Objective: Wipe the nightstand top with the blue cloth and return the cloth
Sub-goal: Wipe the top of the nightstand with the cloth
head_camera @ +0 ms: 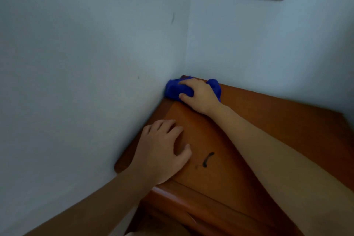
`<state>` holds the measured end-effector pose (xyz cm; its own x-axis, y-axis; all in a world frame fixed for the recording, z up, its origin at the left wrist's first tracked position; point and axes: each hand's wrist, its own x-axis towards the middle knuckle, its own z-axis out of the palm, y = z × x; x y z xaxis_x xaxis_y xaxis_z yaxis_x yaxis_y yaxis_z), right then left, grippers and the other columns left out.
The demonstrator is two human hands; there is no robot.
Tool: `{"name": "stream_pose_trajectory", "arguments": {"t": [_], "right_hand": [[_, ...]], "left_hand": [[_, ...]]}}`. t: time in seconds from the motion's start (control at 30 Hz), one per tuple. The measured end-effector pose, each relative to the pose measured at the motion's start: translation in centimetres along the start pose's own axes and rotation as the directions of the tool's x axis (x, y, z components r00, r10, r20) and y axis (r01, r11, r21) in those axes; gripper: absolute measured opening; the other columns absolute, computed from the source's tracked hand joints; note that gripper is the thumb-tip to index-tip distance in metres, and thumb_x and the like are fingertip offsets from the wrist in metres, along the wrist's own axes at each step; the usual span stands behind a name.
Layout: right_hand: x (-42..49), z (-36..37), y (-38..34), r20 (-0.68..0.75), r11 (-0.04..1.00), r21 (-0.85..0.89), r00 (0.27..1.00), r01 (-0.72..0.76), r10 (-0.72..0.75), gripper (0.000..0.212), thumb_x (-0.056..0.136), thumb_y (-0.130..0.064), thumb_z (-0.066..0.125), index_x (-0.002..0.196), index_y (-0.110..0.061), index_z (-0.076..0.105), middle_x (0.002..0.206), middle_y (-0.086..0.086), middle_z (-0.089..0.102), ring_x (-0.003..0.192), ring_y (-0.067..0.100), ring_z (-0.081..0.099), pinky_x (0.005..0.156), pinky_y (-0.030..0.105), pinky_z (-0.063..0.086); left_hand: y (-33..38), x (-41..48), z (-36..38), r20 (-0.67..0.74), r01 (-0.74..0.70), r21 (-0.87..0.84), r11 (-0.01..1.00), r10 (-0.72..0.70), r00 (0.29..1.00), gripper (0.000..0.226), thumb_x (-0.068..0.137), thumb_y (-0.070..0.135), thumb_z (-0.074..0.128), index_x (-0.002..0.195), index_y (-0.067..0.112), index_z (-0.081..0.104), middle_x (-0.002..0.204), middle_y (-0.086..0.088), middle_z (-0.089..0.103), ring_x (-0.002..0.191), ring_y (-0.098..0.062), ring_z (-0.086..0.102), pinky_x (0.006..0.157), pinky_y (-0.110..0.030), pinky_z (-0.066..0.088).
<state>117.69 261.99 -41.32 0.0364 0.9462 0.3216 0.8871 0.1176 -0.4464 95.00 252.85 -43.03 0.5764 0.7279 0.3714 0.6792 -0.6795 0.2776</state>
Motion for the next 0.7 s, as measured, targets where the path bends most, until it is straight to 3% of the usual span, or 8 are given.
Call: {"name": "stream_pose_trajectory", "arguments": {"t": [0.1,0.17,0.33,0.43,0.5,0.7], "right_hand": [[-3.9,-0.4,-0.5,0.08,0.983,0.014,0.98,0.181,-0.181,0.045,0.089,-0.043,0.061,0.13,-0.026,0.061,0.131,-0.007,0.065,0.123,0.018,0.057,0.105,0.042,0.043],[-4.7,-1.2,0.0,0.104,0.98,0.009,0.974,0.2,-0.2,0.044,0.091,-0.042,0.061,0.132,-0.026,0.06,0.132,-0.008,0.064,0.125,0.016,0.055,0.106,0.038,0.04],[-1.4,-2.5,4.1,-0.037,0.996,-0.078,0.999,-0.037,0.034,0.049,0.09,-0.048,0.057,0.132,-0.023,0.062,0.128,0.002,0.067,0.118,0.022,0.06,0.102,0.044,0.048],[1.6,-2.8,5.6,-0.113,0.966,-0.092,0.966,-0.242,0.231,0.044,0.093,-0.041,0.061,0.131,-0.018,0.063,0.122,0.009,0.069,0.109,0.029,0.064,0.095,0.046,0.051],[3.0,-2.5,5.3,-0.102,0.951,-0.122,0.956,-0.286,0.274,0.044,0.092,-0.043,0.058,0.13,-0.021,0.062,0.122,0.009,0.068,0.108,0.032,0.064,0.093,0.049,0.051],[2.6,-0.1,1.4,-0.029,0.996,-0.073,0.998,-0.05,0.048,0.051,0.083,-0.047,0.053,0.128,-0.025,0.065,0.126,0.001,0.07,0.114,0.027,0.064,0.097,0.048,0.049]], "left_hand": [[-0.1,0.0,0.1,0.004,-0.004,0.001,1.0,0.004,1.0,0.049,0.084,0.055,0.052,0.12,0.025,0.066,0.128,0.004,0.062,0.121,-0.018,0.053,0.1,-0.039,0.041],[-0.1,0.1,0.1,0.009,-0.002,-0.003,1.0,0.002,1.0,0.049,0.084,0.055,0.051,0.12,0.025,0.066,0.128,0.003,0.062,0.121,-0.018,0.053,0.101,-0.039,0.041],[-0.1,0.2,0.1,0.018,0.005,-0.014,1.0,-0.005,1.0,0.051,0.085,0.056,0.051,0.123,0.026,0.066,0.132,0.004,0.06,0.124,-0.017,0.051,0.103,-0.041,0.042],[-0.2,0.2,0.1,0.021,0.006,-0.022,1.0,-0.006,1.0,0.052,0.085,0.057,0.051,0.123,0.025,0.066,0.133,0.004,0.06,0.125,-0.017,0.051,0.104,-0.044,0.042],[-0.1,0.2,0.1,0.02,0.012,-0.027,1.0,-0.011,1.0,0.052,0.085,0.057,0.05,0.123,0.026,0.066,0.133,0.005,0.06,0.126,-0.016,0.05,0.104,-0.044,0.041],[0.1,0.2,-0.2,0.033,0.012,-0.029,1.0,-0.012,0.999,0.053,0.085,0.058,0.049,0.125,0.026,0.065,0.134,0.005,0.059,0.127,-0.016,0.05,0.105,-0.042,0.041]]}}
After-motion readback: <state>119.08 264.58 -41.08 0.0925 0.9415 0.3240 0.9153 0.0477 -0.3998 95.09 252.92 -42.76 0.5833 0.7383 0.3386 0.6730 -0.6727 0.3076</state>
